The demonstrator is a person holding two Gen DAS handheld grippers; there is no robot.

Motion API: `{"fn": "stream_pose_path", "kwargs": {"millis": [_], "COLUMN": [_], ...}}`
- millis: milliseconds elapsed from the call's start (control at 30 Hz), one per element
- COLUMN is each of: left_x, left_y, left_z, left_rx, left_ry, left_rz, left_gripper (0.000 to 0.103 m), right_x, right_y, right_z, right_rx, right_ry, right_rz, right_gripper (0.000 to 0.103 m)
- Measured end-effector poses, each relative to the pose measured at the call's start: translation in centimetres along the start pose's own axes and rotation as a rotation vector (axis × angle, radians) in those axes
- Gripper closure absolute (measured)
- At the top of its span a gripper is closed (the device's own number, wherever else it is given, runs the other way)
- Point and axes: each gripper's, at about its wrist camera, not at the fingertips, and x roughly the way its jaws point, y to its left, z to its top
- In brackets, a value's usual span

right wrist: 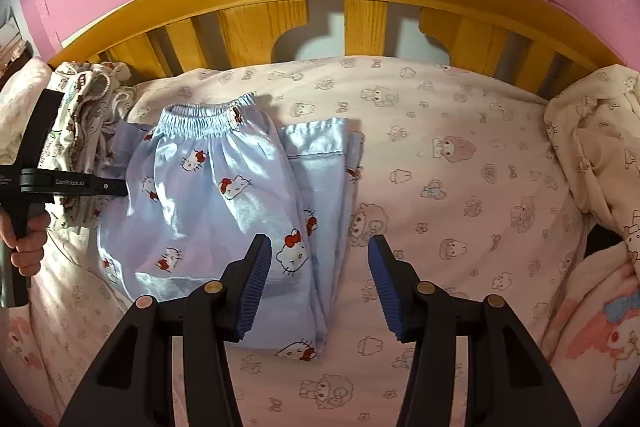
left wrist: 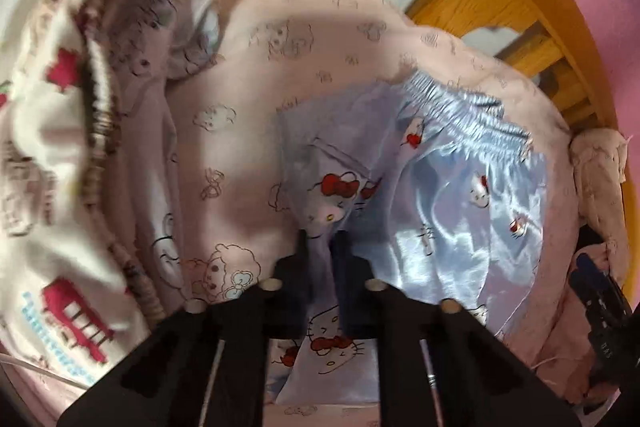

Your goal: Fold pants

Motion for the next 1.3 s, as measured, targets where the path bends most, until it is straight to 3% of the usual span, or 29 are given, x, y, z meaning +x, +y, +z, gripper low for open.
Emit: {"fn": "stream_pose_path", "kwargs": {"millis": [300, 633, 800, 1000, 1300], "left_x": [-4.2, -6.6, -6.1, -3.8, 0.7], "left_y": [-4.0, -10.1, -14.0, -18.8, -23.7], "left_z": [0.0, -0.1, -0.6, -1.8, -3.7], "left_rx": [0.103, 0.187, 0.221, 0.252, 0.323], "left_ry": [-0.082, -0.121, -0.123, -0.093, -0.046], "left_rz": [0.044, -0.008, -0.068, -0.143, -0.123], "left_gripper": [0.098, 0.098, 0.098, 0.098, 0.098], "right_x": [-0.5, -2.0, -3.1, -3.1, -2.9], "right_y": [0.0, -2.6, -3.9, -6.7, -8.3], "right_z": [0.2, 1.2, 2.2, 2.6, 2.5], "right_rx": [0.01, 0.115, 0.132, 0.249, 0.299], "right_ry": [-0.009, -0.034, -0.054, -0.012, 0.008], "right_rz": [0.012, 0.064, 0.039, 0.123, 0.103], "right_gripper": [0.051, 0.051, 0.051, 0.051, 0.051]}}
